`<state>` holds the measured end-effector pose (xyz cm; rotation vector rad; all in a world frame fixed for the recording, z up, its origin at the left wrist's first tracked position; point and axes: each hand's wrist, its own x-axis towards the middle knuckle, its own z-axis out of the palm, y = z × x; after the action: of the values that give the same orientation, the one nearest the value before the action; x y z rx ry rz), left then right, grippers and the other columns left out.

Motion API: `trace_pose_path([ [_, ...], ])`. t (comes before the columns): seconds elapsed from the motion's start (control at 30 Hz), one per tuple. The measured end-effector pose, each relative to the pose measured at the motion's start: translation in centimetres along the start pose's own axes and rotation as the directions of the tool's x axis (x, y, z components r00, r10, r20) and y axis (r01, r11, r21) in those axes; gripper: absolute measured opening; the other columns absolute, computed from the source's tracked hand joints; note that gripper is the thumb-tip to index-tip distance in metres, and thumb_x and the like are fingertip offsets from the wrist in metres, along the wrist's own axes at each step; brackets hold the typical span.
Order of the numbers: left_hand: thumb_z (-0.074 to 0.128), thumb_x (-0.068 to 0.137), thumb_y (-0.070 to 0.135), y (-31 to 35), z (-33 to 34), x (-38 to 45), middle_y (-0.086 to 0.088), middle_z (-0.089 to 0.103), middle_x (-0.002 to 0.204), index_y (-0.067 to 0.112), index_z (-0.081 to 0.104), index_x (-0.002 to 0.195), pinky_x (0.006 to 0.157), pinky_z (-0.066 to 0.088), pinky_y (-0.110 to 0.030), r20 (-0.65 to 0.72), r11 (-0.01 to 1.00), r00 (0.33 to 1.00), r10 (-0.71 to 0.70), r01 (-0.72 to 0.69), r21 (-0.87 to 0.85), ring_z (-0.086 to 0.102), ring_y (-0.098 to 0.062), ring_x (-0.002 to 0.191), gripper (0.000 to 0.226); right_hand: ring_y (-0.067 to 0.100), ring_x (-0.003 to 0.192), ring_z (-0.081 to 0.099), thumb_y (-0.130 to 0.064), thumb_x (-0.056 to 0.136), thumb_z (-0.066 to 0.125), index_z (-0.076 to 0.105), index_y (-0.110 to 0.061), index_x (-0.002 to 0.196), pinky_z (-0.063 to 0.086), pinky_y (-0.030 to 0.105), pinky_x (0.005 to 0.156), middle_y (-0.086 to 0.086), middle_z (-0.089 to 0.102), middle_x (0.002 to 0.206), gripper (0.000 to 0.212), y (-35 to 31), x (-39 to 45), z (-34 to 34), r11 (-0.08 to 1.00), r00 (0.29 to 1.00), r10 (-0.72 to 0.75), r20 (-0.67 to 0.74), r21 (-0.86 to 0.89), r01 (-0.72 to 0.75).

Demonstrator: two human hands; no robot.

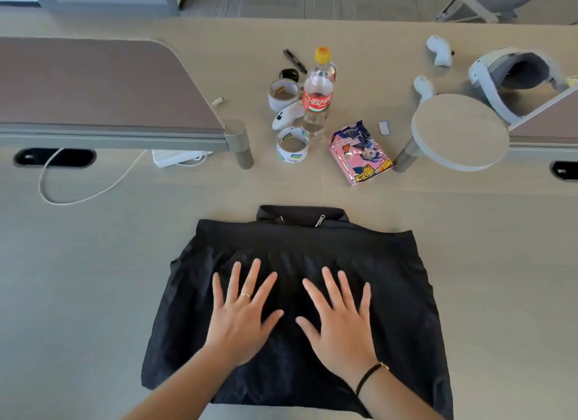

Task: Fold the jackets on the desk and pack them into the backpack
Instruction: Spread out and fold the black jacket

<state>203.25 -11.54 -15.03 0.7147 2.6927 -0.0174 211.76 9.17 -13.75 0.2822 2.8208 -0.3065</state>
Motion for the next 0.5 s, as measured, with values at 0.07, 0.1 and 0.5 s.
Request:
trace_pose_path([
  [0.07, 0.018, 0.094, 0.078, -1.4, 1.6, -1.2, 0.0, 0.001, 0.168, 0.038, 0.008, 0.16, 0.118, -0.001, -0.066, 0.03, 0.995, 0.995, -0.096, 0.096, 0.024, -0.006, -0.035, 0.154, 0.077, 0.026, 0.155, 0.002, -0.078, 0.093, 0.022, 0.014, -0.042, 0.158, -0.003, 0.066, 0.118, -0.001, 0.006, 0.168, 0.075, 0.9, -0.7, 1.8, 0.993, 0.992, 0.119, 0.028, 0.0, -0.119],
  [0.1, 0.016, 0.094, 0.079, -2.4, 2.1, -1.6, 0.002, -0.001, 0.168, 0.038, 0.005, 0.16, 0.119, -0.001, -0.065, 0.028, 0.991, 0.991, -0.13, 0.129, 0.035, -0.007, -0.035, 0.154, 0.079, 0.024, 0.155, 0.002, -0.08, 0.093, 0.019, 0.014, -0.04, 0.158, -0.003, 0.066, 0.118, -0.002, 0.007, 0.168, 0.077, 1.9, -1.0, 2.4, 0.988, 0.987, 0.155, 0.027, -0.013, -0.155],
  [0.5, 0.018, 0.086, 0.086, -5.0, 1.5, -1.4, -0.001, -0.012, 0.168, 0.037, -0.003, 0.159, 0.124, 0.001, -0.054, 0.015, 0.984, 0.985, -0.174, 0.175, -0.022, -0.018, -0.033, 0.152, 0.09, 0.029, 0.154, 0.009, -0.081, 0.09, 0.018, 0.025, -0.04, 0.155, 0.009, 0.062, 0.121, 0.0, 0.017, 0.166, 0.077, 8.0, -1.4, 1.4, 0.968, 0.97, 0.242, 0.005, -0.064, -0.241],
])
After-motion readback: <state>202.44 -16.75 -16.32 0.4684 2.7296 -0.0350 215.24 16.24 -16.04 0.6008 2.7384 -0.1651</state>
